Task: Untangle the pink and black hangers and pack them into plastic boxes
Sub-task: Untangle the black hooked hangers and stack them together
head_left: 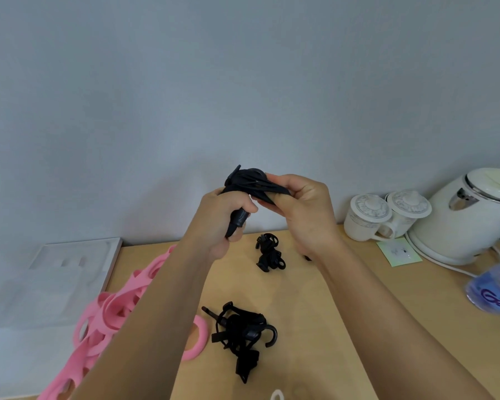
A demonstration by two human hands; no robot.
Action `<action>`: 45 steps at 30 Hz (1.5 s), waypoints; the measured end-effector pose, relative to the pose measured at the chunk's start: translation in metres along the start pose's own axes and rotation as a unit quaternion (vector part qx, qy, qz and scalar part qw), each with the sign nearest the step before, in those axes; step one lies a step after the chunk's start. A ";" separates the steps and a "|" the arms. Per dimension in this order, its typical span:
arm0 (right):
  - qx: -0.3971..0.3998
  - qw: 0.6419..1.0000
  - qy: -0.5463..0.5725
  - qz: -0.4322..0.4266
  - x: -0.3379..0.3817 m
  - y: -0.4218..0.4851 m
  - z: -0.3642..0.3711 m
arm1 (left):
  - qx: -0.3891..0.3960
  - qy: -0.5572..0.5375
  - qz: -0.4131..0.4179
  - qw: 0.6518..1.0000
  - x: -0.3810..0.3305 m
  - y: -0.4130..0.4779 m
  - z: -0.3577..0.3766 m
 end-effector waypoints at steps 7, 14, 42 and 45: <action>0.033 0.999 0.007 0.021 0.001 -0.003 0.003 | 0.077 -0.045 -0.021 0.996 0.007 -0.007 0.014; 0.046 0.987 0.098 0.118 -0.030 -0.003 0.000 | 0.118 -0.015 -0.050 0.992 0.020 -0.007 0.018; -0.058 0.922 0.204 0.323 -0.091 -0.016 -0.006 | 0.111 0.302 0.029 0.946 0.020 -0.009 0.011; -0.040 0.912 0.224 0.343 -0.096 -0.021 -0.004 | 0.112 0.310 0.040 0.943 0.018 -0.008 0.013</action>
Point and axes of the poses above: each hand's wrist, its own y-axis towards the middle knuckle, its own z-axis out of the palm, x = y × z, the point moved 10 cm from there along y, towards the middle knuckle, and after that the axes turned 15 degrees about y, right-handed, at the moved point
